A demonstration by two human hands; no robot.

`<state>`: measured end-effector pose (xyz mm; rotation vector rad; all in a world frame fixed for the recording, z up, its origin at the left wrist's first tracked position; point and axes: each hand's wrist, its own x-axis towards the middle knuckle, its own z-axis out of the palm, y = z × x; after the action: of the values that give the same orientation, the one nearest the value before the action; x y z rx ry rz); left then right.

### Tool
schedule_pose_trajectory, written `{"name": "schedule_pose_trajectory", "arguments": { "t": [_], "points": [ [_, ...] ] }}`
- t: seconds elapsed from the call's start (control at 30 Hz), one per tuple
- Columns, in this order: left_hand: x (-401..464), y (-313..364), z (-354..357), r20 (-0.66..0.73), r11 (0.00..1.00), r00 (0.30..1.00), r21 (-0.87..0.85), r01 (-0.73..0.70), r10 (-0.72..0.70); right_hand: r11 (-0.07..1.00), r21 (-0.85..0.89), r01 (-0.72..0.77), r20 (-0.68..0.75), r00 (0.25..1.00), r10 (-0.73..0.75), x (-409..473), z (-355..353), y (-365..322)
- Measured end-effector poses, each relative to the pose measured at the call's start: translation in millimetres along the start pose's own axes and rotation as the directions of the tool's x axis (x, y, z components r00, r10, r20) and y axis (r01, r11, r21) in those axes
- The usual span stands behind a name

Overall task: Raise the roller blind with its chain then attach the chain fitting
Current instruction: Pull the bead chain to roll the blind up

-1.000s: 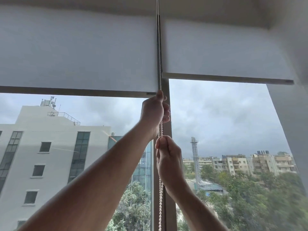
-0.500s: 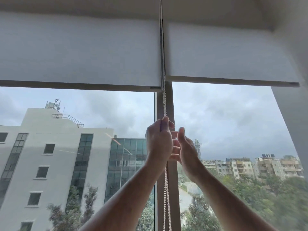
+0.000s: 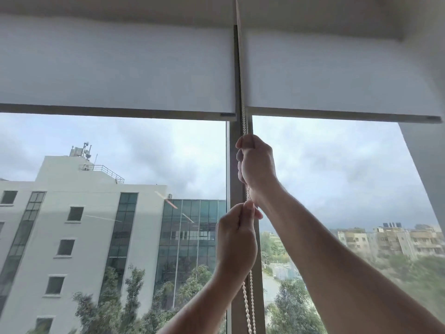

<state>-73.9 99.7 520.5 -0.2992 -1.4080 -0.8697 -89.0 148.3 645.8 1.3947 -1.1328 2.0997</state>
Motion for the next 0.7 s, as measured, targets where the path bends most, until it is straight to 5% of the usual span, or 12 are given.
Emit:
{"name": "schedule_pose_trajectory", "arguments": {
  "t": [0.13, 0.37, 0.57, 0.7],
  "points": [
    [-5, -20, -10, 0.118, 0.992, 0.987, -0.052, 0.118, -0.112, 0.993, -0.028, 0.115, -0.01, 0.993, -0.116, -12, -2, 19],
    [37, -10, -19, 0.076, 0.935, 0.946, -0.145, 0.323, -0.315, 0.976, -0.047, 0.212, -0.013, 0.977, -0.213, -45, -6, 43],
    [95, 44, -12, 0.146, 0.982, 0.983, -0.131, 0.132, -0.113, 0.967, -0.059, 0.249, 0.011, 0.968, -0.249, -74, -16, 62],
    [120, 67, 4, 0.18, 0.988, 0.973, -0.029, 0.155, -0.147, 0.98, -0.037, 0.193, 0.035, 0.981, -0.192, -93, -19, 74]
  ]
}}
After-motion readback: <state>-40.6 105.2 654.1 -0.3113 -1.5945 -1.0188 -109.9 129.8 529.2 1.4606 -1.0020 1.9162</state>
